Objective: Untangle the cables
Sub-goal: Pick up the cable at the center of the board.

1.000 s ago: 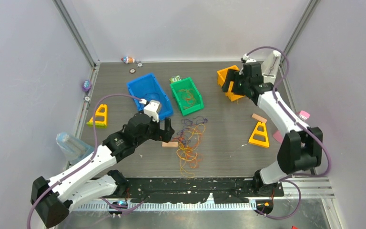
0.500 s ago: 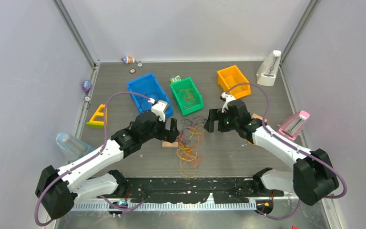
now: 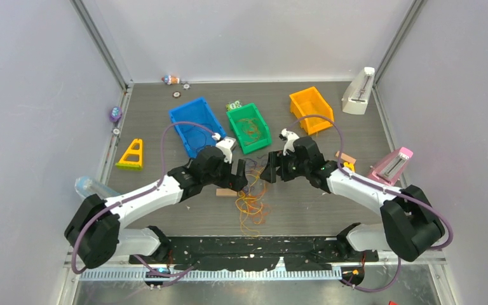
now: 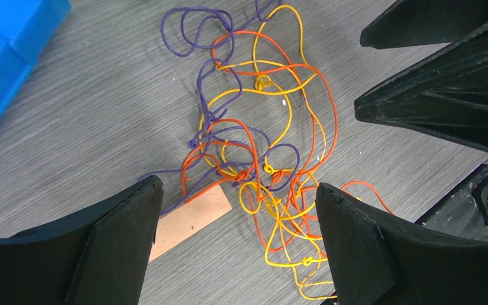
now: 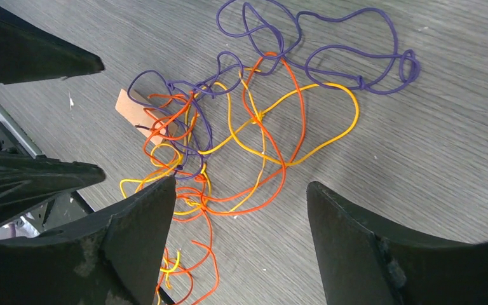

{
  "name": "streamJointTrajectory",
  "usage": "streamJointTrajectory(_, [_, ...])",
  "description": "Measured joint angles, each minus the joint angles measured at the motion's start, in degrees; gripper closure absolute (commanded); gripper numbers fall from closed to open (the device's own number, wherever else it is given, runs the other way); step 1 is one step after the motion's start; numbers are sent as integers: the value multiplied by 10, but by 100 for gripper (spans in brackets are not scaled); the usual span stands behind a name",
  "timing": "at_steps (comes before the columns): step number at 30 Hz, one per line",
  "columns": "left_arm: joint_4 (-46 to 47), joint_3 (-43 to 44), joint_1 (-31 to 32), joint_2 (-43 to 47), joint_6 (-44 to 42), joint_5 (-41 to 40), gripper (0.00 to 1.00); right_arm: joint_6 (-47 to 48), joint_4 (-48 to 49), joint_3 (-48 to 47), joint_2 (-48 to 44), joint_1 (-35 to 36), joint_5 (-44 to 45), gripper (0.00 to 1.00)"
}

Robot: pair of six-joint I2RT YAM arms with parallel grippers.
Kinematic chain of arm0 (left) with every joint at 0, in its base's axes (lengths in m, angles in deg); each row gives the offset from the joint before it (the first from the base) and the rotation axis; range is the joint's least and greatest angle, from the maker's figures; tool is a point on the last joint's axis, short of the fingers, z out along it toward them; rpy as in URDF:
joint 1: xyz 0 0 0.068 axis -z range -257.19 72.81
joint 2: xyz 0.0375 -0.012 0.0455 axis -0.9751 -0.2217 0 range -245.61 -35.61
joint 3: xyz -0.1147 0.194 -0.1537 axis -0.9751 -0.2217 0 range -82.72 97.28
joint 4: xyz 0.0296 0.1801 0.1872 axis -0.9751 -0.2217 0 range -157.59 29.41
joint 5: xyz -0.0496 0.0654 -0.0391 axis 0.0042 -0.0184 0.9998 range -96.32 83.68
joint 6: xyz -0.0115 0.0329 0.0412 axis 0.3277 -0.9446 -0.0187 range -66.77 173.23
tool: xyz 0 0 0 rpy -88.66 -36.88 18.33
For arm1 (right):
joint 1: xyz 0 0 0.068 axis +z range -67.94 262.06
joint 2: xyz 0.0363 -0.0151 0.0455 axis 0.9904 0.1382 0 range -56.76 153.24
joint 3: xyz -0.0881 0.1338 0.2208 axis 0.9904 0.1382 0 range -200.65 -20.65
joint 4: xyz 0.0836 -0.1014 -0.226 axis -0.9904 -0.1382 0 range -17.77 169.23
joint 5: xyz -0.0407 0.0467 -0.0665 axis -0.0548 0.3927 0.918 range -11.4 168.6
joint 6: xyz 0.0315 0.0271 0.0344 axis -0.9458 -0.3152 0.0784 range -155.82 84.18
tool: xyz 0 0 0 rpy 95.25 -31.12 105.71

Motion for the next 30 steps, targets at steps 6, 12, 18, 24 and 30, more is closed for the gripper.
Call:
streamJointTrajectory(6, [13,13,1,-53,10,10,18,6,10,0,45,2,-3,42])
streamJointTrajectory(12, [15,16,1,-85,18,10,23,4,25,0,98,5,0,57])
streamJointTrajectory(18, [15,20,1,-122,27,15,27,-5,44,0,122,12,-14,93])
streamJointTrajectory(24, [20,27,1,-150,34,28,37,-6,21,17,82,13,-11,95])
streamJointTrajectory(30, [30,34,1,-161,38,48,45,-4,-53,45,-21,13,-1,93])
